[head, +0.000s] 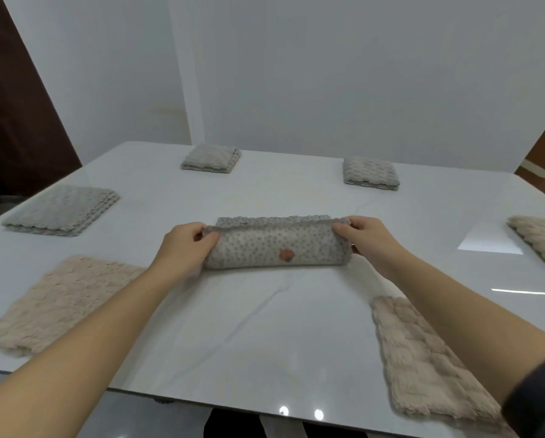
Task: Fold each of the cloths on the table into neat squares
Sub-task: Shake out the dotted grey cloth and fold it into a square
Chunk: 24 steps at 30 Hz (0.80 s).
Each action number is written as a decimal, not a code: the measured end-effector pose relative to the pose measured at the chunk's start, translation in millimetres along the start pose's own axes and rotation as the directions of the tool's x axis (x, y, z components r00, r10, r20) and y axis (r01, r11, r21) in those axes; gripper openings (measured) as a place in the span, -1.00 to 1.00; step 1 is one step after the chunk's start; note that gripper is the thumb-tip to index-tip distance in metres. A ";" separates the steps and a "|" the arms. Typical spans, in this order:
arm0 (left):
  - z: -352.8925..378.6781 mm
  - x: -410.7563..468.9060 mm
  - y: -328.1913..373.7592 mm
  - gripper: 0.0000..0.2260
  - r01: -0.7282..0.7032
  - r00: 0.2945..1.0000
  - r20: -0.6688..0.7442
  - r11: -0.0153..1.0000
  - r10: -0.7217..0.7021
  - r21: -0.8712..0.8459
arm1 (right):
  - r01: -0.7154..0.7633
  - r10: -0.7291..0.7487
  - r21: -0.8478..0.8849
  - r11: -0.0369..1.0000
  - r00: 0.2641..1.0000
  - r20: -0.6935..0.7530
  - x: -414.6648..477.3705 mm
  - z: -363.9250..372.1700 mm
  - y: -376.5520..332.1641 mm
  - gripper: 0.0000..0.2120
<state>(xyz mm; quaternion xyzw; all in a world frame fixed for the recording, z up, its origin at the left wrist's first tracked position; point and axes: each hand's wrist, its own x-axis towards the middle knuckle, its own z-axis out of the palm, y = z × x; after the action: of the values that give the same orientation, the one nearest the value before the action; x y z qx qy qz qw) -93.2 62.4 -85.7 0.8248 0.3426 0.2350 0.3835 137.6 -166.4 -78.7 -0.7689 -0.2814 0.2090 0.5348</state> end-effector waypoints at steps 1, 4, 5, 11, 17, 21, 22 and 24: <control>5.0 7.4 3.6 -0.72 0.008 1.000 -0.020 0.998 -0.006 0.061 | 0.009 -0.010 -0.034 0.999 0.999 -0.041 8.3 3.7 -0.9 -0.80; 17.1 30.5 14.6 -0.71 0.029 0.998 -0.067 0.978 -0.015 0.208 | 0.026 -0.068 -0.261 0.965 0.986 -0.151 31.3 14.1 -3.6 -0.72; 20.4 38.6 16.4 -0.71 0.037 0.997 -0.074 0.966 -0.019 0.255 | 0.025 -0.087 -0.349 0.937 0.983 -0.163 37.2 17.2 -4.8 -0.70; 41.5 67.0 24.2 -0.80 0.092 0.996 -0.067 0.805 -0.065 0.587 | 0.014 -0.172 -0.656 0.754 0.969 -0.177 66.4 36.0 0.4 -0.75; 51.1 70.6 28.2 -0.81 0.084 0.994 -0.019 0.630 -0.110 0.772 | -0.013 -0.213 -0.822 0.569 0.963 -0.162 79.1 47.9 11.6 -0.77; 51.2 71.1 18.7 -0.82 0.030 1.000 -0.022 0.602 -0.021 0.798 | -0.003 -0.228 -0.870 0.493 0.964 -0.133 82.0 48.5 13.9 -0.79; 51.4 70.6 16.9 -0.82 0.020 1.000 -0.024 0.592 0.000 0.805 | -0.002 -0.230 -0.881 0.474 0.965 -0.126 81.9 48.8 14.9 -0.80; 53.4 67.8 12.0 -0.80 0.011 0.998 -0.044 0.572 0.045 0.820 | -0.017 -0.240 -0.906 0.423 0.962 -0.130 80.1 49.4 16.0 -0.85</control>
<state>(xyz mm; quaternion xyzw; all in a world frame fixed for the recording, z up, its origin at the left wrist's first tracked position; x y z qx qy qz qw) -9.4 82.1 -99.6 0.9044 0.4159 0.0781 -0.0543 170.7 -83.4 -112.2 -0.9333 -0.3331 -0.1041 0.0846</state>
